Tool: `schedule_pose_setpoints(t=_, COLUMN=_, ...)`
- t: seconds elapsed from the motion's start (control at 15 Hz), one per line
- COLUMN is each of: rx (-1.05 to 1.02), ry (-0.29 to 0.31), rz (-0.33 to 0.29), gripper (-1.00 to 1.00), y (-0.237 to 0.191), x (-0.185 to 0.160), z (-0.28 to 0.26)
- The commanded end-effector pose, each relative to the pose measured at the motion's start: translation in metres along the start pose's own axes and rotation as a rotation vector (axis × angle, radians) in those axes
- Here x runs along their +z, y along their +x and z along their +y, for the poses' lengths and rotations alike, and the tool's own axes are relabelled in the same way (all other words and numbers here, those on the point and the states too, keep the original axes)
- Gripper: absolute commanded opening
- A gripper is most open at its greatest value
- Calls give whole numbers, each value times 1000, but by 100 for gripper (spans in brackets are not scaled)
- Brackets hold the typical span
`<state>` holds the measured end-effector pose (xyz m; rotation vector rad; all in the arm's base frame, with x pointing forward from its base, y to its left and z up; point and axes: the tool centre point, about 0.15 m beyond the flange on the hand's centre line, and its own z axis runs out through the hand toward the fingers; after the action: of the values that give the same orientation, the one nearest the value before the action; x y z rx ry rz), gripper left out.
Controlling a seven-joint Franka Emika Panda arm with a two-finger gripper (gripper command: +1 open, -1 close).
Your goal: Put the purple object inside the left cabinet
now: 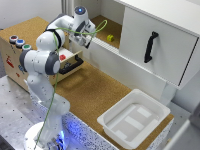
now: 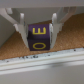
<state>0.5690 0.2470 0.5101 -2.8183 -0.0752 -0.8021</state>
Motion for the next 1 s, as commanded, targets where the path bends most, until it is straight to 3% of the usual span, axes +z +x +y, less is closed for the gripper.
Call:
schedule_pose_setpoints(t=0.0, rx=48, ry=-204, rz=-126, gripper=-100, y=61, x=39, z=-10)
schedule_pose_setpoints(t=0.67, rx=63, ry=-296, rz=-134, gripper=-100, y=85, x=80, z=28)
schedule_pose_setpoints(t=0.73, rx=74, ry=-292, rz=-116, gripper=100, y=84, x=80, z=24)
schedule_pose_setpoints(t=0.93, rx=76, ry=-247, rz=-48, gripper=100, y=83, x=58, z=6)
